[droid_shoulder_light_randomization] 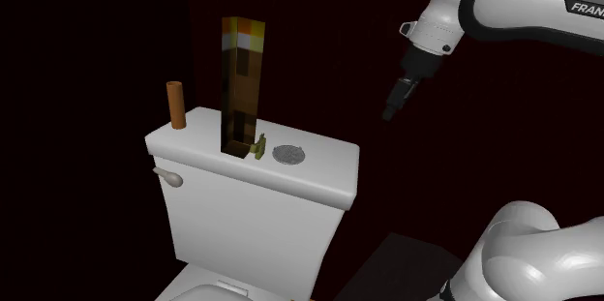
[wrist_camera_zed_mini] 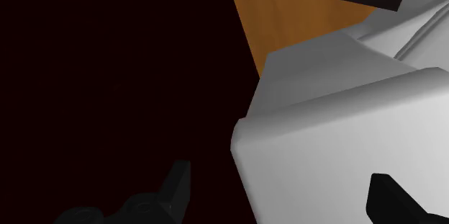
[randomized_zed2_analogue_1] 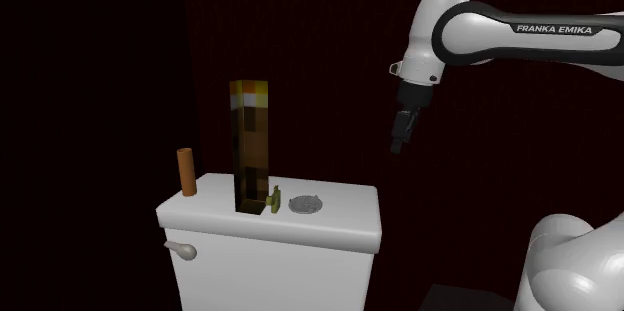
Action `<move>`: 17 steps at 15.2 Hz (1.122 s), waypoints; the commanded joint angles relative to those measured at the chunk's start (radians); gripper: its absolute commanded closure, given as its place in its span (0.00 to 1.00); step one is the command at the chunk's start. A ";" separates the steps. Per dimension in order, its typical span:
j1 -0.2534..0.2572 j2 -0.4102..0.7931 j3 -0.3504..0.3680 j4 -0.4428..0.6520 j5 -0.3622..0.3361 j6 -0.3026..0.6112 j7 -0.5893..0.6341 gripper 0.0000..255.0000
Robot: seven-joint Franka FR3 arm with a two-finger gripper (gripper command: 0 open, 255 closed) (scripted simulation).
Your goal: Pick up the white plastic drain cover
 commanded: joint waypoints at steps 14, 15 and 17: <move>0.124 0.427 0.134 0.206 0.062 0.090 -0.047 0.00; 0.132 0.460 0.145 0.226 0.064 0.092 -0.049 0.00; 0.149 0.526 0.167 0.269 0.066 0.095 -0.054 0.00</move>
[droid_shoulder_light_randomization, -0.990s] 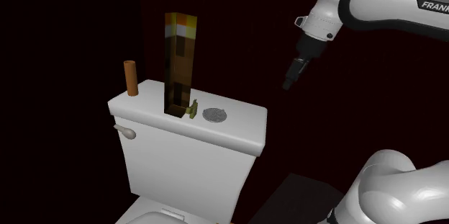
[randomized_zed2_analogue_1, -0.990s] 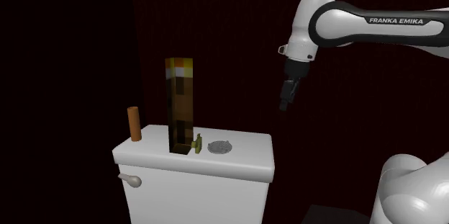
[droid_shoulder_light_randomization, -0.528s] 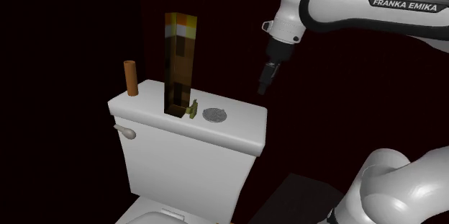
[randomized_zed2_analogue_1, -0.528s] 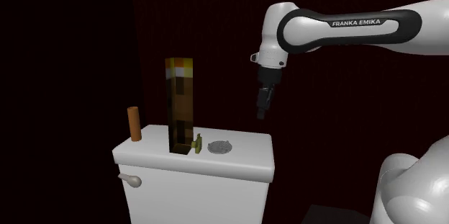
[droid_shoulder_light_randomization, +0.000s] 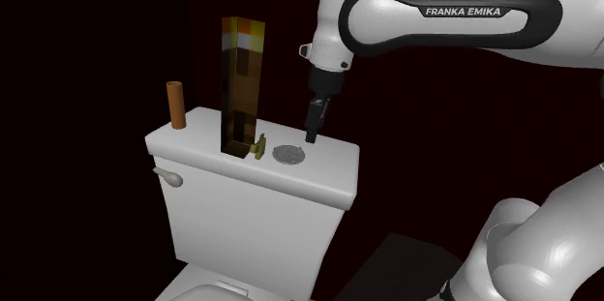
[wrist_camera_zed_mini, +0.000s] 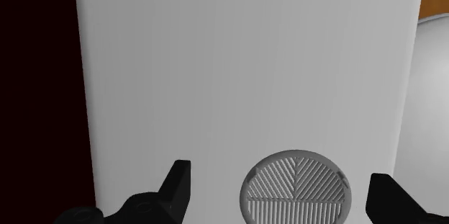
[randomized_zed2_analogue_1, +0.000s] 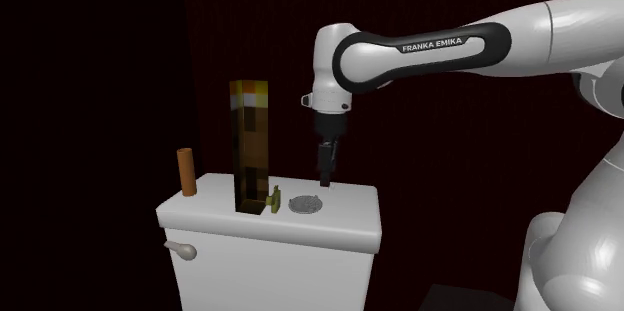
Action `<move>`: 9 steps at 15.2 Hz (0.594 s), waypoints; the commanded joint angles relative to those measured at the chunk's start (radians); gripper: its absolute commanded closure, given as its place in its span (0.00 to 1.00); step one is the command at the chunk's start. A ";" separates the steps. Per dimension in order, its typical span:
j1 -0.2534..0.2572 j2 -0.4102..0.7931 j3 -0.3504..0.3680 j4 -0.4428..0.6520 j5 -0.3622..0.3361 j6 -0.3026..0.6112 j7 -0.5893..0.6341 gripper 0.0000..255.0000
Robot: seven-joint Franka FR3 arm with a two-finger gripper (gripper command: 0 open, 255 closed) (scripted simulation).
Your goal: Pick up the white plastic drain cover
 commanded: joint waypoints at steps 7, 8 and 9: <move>0.025 0.083 0.033 -0.012 0.004 0.068 -0.008 0.00; 0.026 0.084 0.033 -0.025 0.004 0.081 -0.008 0.00; 0.026 0.085 0.034 -0.037 0.004 0.094 -0.008 0.00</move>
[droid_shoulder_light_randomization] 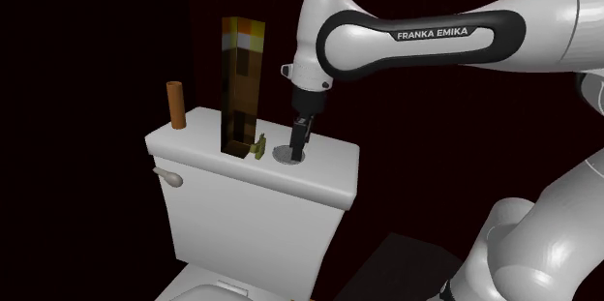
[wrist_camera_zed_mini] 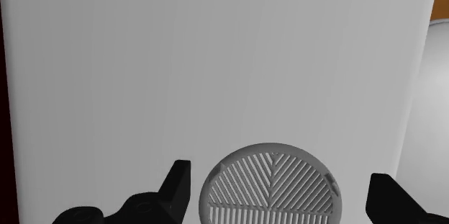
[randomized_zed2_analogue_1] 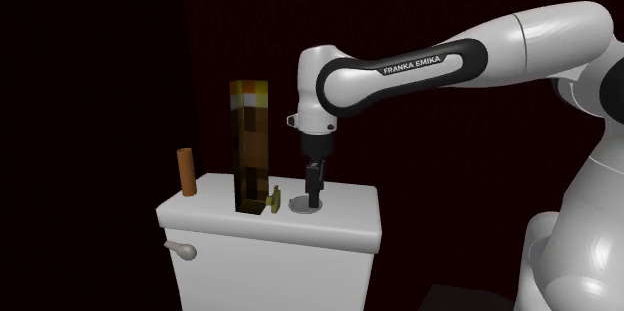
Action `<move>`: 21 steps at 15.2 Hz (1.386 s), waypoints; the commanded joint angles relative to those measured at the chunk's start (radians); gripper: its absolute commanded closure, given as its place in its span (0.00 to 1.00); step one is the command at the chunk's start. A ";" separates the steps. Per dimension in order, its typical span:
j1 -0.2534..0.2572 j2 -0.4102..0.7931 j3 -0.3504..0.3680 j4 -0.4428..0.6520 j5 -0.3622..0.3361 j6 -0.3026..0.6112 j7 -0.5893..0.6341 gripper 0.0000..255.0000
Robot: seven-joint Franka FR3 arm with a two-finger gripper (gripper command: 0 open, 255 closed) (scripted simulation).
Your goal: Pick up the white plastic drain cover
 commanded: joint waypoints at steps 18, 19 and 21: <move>0.001 0.001 -0.002 0.056 -0.002 -0.055 0.003 1.00; 0.001 0.001 -0.003 0.070 -0.002 -0.069 0.003 1.00; 0.000 0.003 -0.003 0.098 -0.003 -0.096 0.005 1.00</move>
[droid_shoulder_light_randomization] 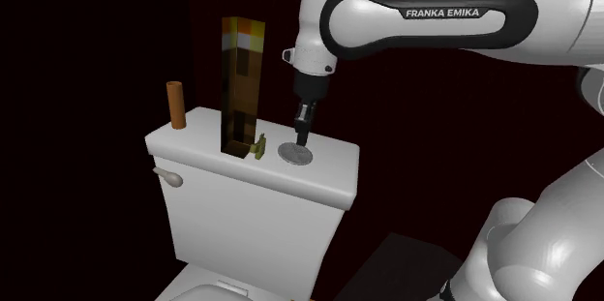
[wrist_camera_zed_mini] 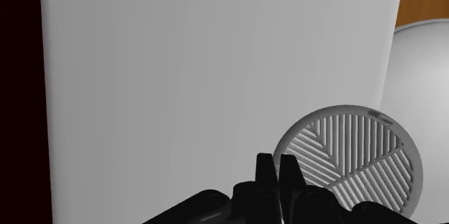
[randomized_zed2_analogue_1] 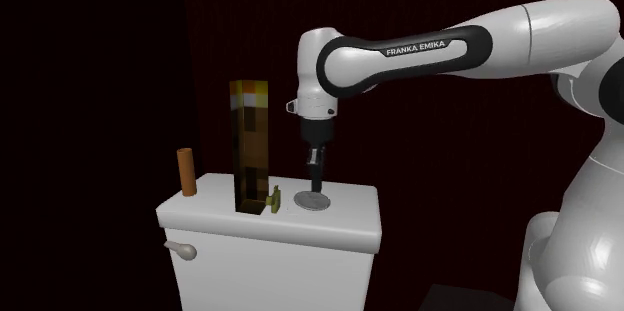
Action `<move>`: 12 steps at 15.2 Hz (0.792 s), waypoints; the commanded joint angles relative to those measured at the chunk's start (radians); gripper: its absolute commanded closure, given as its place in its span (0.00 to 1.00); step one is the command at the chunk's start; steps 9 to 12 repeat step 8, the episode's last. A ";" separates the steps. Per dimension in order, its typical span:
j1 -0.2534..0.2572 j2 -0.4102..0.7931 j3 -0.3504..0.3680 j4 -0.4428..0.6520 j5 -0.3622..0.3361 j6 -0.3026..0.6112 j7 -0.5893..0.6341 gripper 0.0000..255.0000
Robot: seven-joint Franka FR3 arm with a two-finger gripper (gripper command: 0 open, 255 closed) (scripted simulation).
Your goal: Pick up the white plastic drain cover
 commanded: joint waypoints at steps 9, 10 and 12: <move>-0.001 0.012 -0.001 0.107 -0.003 -0.096 0.006 1.00; -0.001 0.012 -0.001 0.107 -0.003 -0.096 0.006 1.00; -0.001 0.012 -0.001 0.107 -0.003 -0.096 0.006 1.00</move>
